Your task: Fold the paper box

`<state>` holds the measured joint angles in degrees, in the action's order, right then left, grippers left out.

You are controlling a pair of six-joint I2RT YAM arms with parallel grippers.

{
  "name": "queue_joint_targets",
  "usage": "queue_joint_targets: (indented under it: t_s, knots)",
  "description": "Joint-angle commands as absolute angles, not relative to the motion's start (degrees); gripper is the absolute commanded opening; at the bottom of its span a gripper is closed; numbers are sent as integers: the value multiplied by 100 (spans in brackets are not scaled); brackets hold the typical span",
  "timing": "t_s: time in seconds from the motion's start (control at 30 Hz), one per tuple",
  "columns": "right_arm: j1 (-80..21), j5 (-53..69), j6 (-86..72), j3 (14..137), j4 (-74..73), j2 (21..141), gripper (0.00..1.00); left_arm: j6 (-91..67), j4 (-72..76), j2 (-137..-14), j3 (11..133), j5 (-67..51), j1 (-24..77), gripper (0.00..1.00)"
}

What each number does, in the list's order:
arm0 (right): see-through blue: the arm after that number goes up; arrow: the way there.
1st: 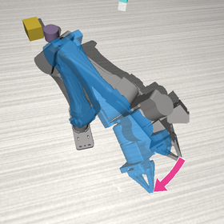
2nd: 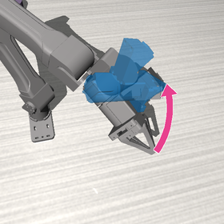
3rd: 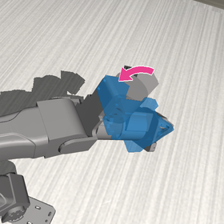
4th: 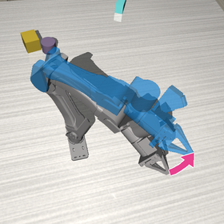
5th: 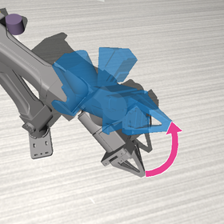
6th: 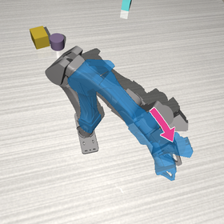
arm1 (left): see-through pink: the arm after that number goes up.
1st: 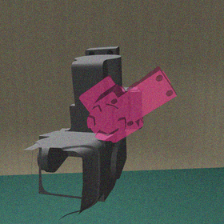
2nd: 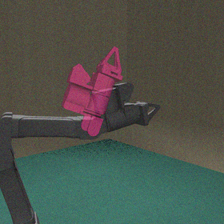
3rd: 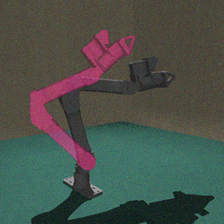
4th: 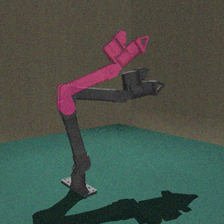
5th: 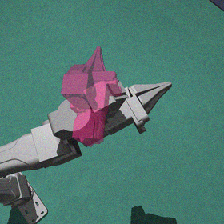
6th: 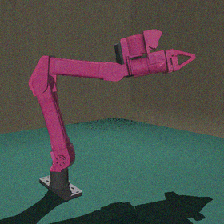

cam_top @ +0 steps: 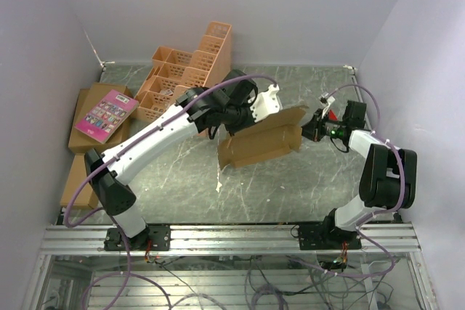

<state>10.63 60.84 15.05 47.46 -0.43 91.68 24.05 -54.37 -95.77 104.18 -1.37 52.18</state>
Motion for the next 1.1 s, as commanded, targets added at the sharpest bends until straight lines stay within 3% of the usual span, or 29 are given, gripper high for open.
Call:
queue_joint_targets:
  t_s: [0.0,0.2,0.87,1.07]
  knots:
    - [1072,6575,1946,4536,-324,8802,7,2476,-5058,-9232,10109,250,5468,7]
    - [1068,6670,2272,4228,-486,8432,18,2449,-4732,-8903,9599,723,5854,7]
    - [1148,7076,3998,3950,-1677,8044,27,1723,-4475,-8602,8964,1001,6558,7]
    - [1195,7253,4420,3796,-1736,7952,36,1579,-4521,-8654,8973,872,6557,7]
